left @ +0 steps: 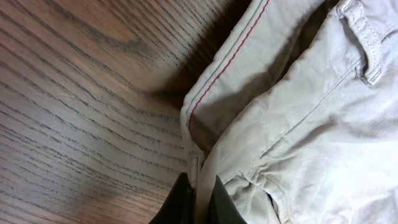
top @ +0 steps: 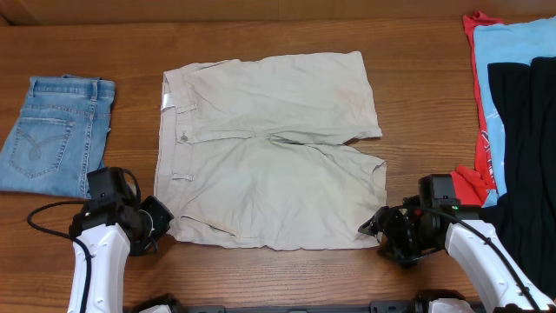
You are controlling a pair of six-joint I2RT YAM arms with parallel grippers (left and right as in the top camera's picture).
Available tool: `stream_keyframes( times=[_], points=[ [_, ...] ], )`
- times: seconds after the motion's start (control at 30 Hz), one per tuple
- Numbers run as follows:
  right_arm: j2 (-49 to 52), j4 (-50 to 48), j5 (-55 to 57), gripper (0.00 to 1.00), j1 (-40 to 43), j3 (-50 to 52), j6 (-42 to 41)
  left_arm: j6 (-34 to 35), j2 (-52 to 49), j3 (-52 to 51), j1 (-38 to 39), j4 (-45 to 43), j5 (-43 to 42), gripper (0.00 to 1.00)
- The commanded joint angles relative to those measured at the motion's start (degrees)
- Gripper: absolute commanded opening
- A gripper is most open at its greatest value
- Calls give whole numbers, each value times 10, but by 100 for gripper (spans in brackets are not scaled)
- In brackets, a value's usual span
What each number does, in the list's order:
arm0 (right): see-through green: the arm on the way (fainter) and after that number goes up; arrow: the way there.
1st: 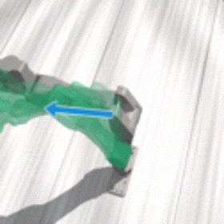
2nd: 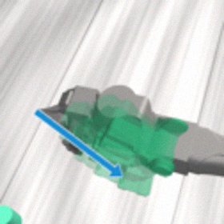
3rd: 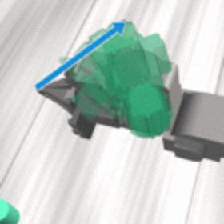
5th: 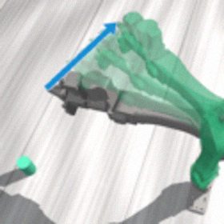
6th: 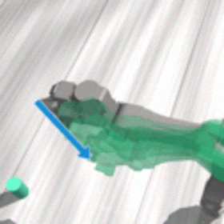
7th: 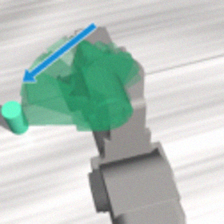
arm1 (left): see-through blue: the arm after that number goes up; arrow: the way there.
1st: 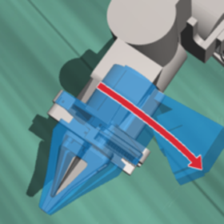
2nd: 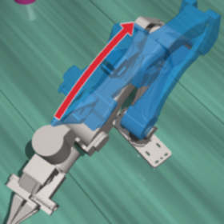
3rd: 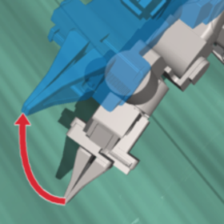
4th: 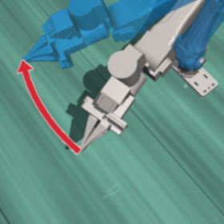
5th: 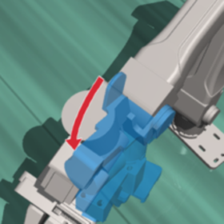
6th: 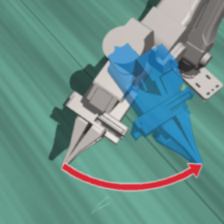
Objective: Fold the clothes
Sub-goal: 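Move both grippers to the shorts' bottom leg hems and grasp them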
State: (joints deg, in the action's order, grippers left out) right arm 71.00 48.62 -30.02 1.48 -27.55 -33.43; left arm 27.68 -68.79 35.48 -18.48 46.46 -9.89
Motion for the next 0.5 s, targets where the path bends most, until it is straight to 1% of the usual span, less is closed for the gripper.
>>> stream_keyframes(
  times=[0.0, 0.17, 0.3, 0.4, 0.47],
  points=[
    [1, -22, -1, 67, 1, 12, -29, -18, -3, 7, -2, 3, -5, 4],
    [1, -38, 1, 58, 1, 12, -33, -20, -3, 7, -2, 8, -4, 4],
    [2, -38, 6, 42, 1, 12, -46, -20, -3, 7, -2, 17, -1, 5],
    [13, -38, 10, 38, 1, 12, -58, -20, -3, 7, -2, 22, 0, 6],
    [22, -40, 10, 29, 1, 12, -59, -20, -3, 7, -2, 26, 0, 6]
  ],
)
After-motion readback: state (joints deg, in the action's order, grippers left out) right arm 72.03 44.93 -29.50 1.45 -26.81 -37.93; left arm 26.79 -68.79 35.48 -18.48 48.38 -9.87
